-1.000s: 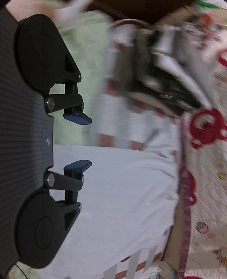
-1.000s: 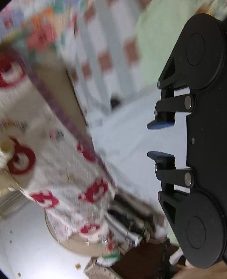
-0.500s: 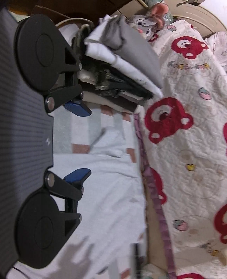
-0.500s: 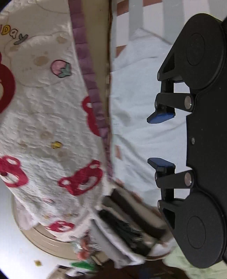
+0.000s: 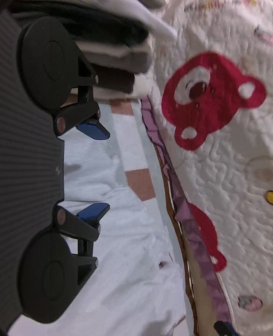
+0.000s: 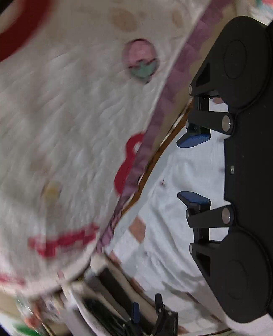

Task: Fold clothes

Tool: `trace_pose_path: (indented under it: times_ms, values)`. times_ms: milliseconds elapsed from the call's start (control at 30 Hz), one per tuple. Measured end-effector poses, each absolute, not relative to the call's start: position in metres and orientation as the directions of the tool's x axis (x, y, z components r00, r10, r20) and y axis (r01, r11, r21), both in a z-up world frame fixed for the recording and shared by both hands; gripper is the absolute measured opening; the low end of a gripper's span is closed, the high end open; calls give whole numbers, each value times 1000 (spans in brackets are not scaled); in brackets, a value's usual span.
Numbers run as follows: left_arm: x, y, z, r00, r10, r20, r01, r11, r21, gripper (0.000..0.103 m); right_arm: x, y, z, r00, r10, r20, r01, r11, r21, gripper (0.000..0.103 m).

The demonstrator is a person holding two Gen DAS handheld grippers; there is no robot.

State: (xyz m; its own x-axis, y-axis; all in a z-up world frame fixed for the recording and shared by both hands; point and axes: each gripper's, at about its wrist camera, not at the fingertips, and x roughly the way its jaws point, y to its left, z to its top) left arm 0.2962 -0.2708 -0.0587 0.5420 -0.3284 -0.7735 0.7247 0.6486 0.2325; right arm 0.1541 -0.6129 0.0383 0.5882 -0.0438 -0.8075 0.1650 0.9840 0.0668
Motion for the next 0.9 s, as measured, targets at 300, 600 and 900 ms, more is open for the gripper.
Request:
trace_pose_path:
  times_ms: [300,600,900]
  values:
    - [277,-254,-84,531,-121,-838,820,320,474,67,131,-689,-59,663,-64,-745,359,901,242,2]
    - [308,-251,-75,522,-314,-793,731,644,226,67,85,-714,-93,603,-71,-795,375,904,204,21]
    - [334,-236,-119,534,-296,-792,594,798,102,67,53,-719,-97,522,-145,-840,533,824,189,48]
